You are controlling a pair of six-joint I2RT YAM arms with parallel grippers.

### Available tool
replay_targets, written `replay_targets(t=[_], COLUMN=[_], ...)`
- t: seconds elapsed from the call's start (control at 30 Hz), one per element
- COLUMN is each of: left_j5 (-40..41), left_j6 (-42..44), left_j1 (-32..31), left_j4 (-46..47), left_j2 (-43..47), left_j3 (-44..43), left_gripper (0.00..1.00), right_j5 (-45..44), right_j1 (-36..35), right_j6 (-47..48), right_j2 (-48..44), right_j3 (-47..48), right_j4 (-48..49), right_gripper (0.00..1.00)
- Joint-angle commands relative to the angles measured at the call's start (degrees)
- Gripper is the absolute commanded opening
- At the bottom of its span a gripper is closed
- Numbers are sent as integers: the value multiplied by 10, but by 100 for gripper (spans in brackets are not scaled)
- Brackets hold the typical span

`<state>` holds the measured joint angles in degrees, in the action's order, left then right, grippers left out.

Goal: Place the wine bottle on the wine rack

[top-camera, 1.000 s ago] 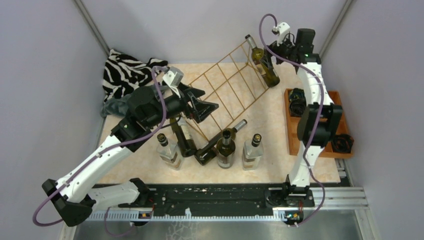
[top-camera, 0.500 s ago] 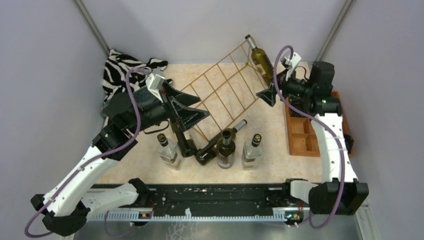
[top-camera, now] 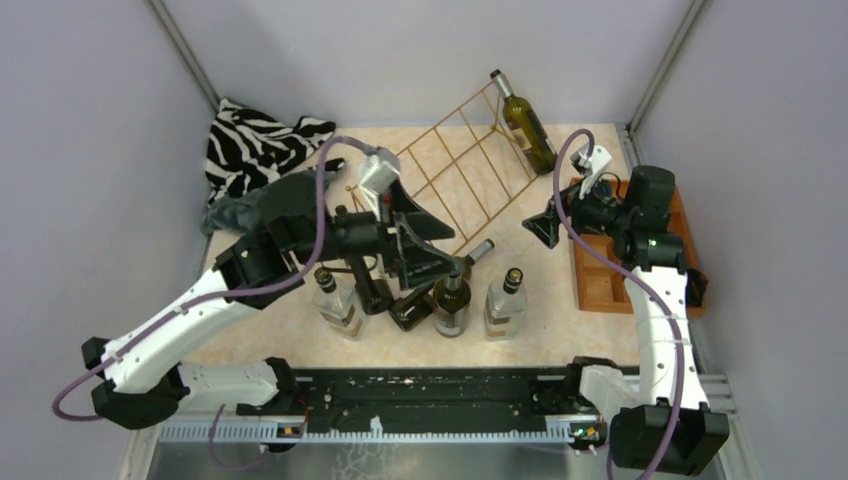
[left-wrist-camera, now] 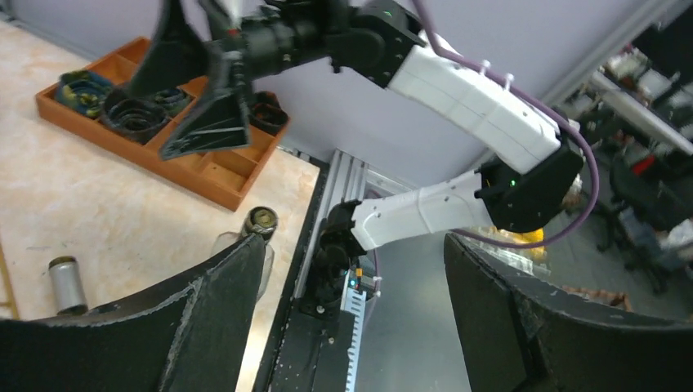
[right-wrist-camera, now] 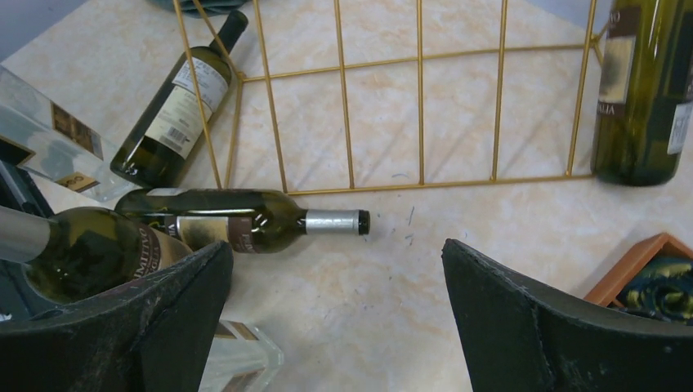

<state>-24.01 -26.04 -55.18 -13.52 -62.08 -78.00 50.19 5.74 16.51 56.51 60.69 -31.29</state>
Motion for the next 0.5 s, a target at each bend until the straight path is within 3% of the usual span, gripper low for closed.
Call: replay_targets(t=[0.0,0.17,0.47], left_j5=[90,170,215], left_j6=[85,180,255], left_j1=[-84,-148,-155], left_j4=[-66,-172,-371], left_j2=[-67,-178,-369], left_j3=[-87,-227,-430], left_gripper=[87,88,88], right_j5=[-3,-20,-42], right_j1=[21,27,34], right_j6=[-16,-14,-15], right_j2=[-10,-9,1], right_j3=[-11,-22,-29], right_j4=[32,38,45], right_gripper=[99,99,99])
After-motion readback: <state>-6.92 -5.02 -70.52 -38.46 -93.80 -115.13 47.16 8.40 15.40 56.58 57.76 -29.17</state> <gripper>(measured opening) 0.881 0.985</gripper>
